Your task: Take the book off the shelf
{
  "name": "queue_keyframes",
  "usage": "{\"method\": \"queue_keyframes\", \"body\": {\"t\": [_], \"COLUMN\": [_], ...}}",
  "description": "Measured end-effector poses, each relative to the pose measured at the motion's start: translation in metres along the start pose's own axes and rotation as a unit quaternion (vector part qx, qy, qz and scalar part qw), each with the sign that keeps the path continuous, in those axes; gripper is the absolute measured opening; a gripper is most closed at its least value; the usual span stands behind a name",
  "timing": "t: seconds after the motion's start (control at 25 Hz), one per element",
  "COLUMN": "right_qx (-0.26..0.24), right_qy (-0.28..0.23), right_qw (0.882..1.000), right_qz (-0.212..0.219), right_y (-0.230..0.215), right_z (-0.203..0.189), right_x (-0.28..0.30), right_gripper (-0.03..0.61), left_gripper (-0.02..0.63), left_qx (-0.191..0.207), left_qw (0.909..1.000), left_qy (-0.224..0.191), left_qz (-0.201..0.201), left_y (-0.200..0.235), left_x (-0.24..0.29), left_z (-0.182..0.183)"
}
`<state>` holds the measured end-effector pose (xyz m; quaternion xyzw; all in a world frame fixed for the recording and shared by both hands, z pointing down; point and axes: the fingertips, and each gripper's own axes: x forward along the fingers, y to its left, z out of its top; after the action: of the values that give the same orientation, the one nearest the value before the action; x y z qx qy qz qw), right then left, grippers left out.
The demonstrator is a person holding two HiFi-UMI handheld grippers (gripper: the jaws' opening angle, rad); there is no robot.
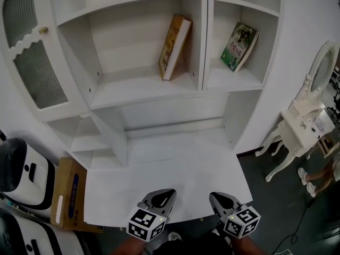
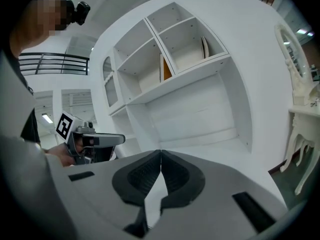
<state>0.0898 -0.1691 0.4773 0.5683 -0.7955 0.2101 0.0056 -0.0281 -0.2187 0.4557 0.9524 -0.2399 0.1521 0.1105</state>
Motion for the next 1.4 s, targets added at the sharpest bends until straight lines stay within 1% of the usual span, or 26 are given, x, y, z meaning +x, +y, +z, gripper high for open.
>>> {"method": "queue_keyframes", "body": {"t": [0.16,0.28,0.4,0.48,0.6,0.72,0.88,0.96,1.04,1.16,1.4], "right_qx": [0.008,0.014,0.003,-0.007,-0.026,-0.056,-0.096,-0.105,-0.103,-0.086,-0.061], "right_qy": [0.004,0.000,-0.009,-0.022,-0.049,-0.083,-0.125,-0.143,-0.157,-0.177,-0.201], "right_qw": [1.000,1.000,1.000,1.000,0.998,0.995,0.988,0.984,0.982,0.979,0.973], "right_qz": [-0.005,-0.004,-0.001,-0.001,0.003,0.004,-0.010,-0.020,-0.031,-0.050,-0.098], "right_y": [-0.005,-0.012,-0.021,-0.029,-0.042,-0.056,-0.078,-0.090,-0.105,-0.129,-0.174], "right_z": [-0.004,0.002,0.017,0.035,0.073,0.121,0.191,0.223,0.252,0.299,0.386], "right_x": [0.004,0.007,0.010,0.011,0.012,0.013,0.015,0.018,0.023,0.031,0.053], "right_gripper": [0.025,0.025,0.025,0.025,0.025,0.025,0.025,0.025,0.025,0.026,0.028], "left_gripper": [0.011,0.011,0.011,0.011,0.011,0.011,0.011,0.011,0.011,0.011,0.011], "left_qx": [0.003,0.007,0.009,0.008,0.014,0.022,0.028,0.035,0.042,0.051,0.047], "left_qw": [1.0000,0.9999,0.9999,0.9999,0.9996,0.9991,0.9981,0.9975,0.9969,0.9962,0.9969], "left_qy": [-0.001,-0.004,-0.007,-0.012,-0.021,-0.032,-0.046,-0.052,-0.057,-0.058,-0.045], "left_qz": [-0.006,-0.007,0.001,0.007,0.011,0.018,0.029,0.033,0.036,0.041,0.045], "left_y": [0.001,-0.001,0.000,0.001,-0.001,0.001,0.004,0.004,0.003,0.000,-0.001], "left_x": [0.005,0.008,0.013,0.018,0.025,0.034,0.051,0.059,0.067,0.078,0.091], "left_z": [0.001,0.005,0.011,0.018,0.035,0.057,0.084,0.098,0.109,0.119,0.113]}}
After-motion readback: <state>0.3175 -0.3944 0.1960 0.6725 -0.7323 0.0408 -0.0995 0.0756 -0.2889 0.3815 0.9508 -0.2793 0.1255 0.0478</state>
